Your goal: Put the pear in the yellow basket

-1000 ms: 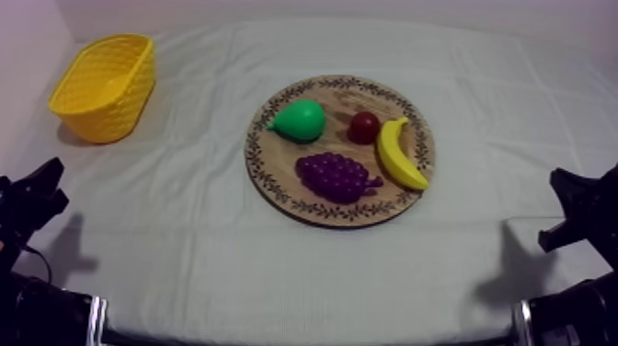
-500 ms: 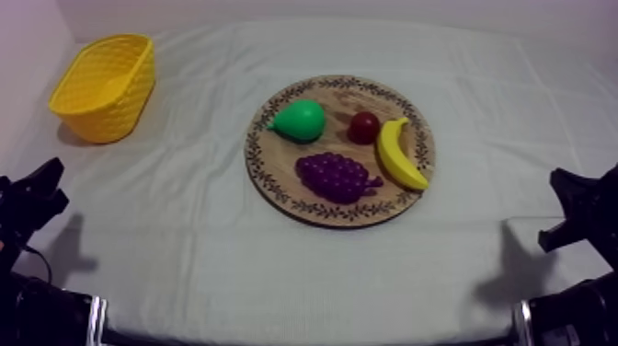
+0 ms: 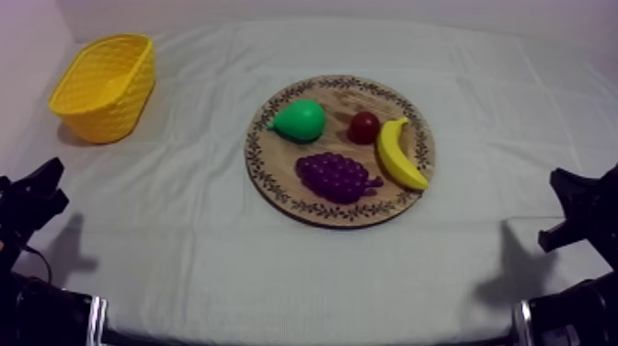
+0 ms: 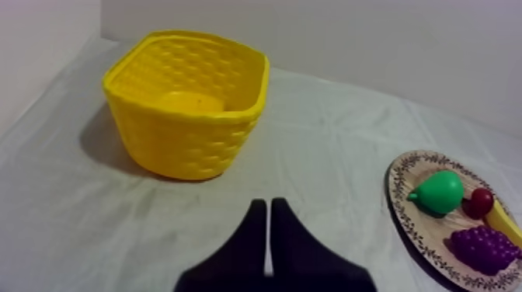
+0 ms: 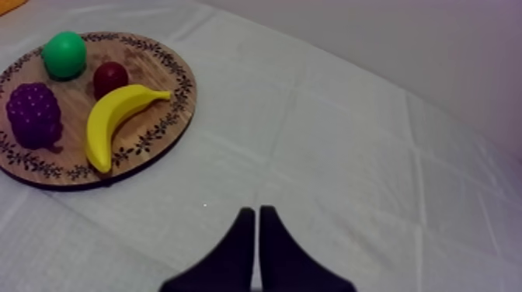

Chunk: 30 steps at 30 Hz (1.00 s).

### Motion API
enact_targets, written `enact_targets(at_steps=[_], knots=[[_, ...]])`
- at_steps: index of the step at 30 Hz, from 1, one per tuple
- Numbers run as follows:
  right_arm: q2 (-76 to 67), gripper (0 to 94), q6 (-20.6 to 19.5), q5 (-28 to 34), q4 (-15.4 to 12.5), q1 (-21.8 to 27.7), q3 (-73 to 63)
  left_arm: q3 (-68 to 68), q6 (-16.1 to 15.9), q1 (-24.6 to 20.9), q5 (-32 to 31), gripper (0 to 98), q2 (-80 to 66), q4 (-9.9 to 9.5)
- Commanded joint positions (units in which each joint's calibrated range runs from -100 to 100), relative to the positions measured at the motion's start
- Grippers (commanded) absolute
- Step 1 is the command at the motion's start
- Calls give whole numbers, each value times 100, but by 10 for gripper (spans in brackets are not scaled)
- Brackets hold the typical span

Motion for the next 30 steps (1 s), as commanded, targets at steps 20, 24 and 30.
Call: enact_targets(at_steps=[20, 24, 30], knots=[[-1, 3, 1, 0, 0, -2, -1, -154, -433, -98, 28, 1, 377, 354], [-1, 3, 1, 0, 0, -2, -1, -975, -1120, -102, 4, 1, 1236, 705], [-1, 3, 1, 0, 0, -2, -1, -2873, -1694, -219, 515, 0, 2730, 853]])
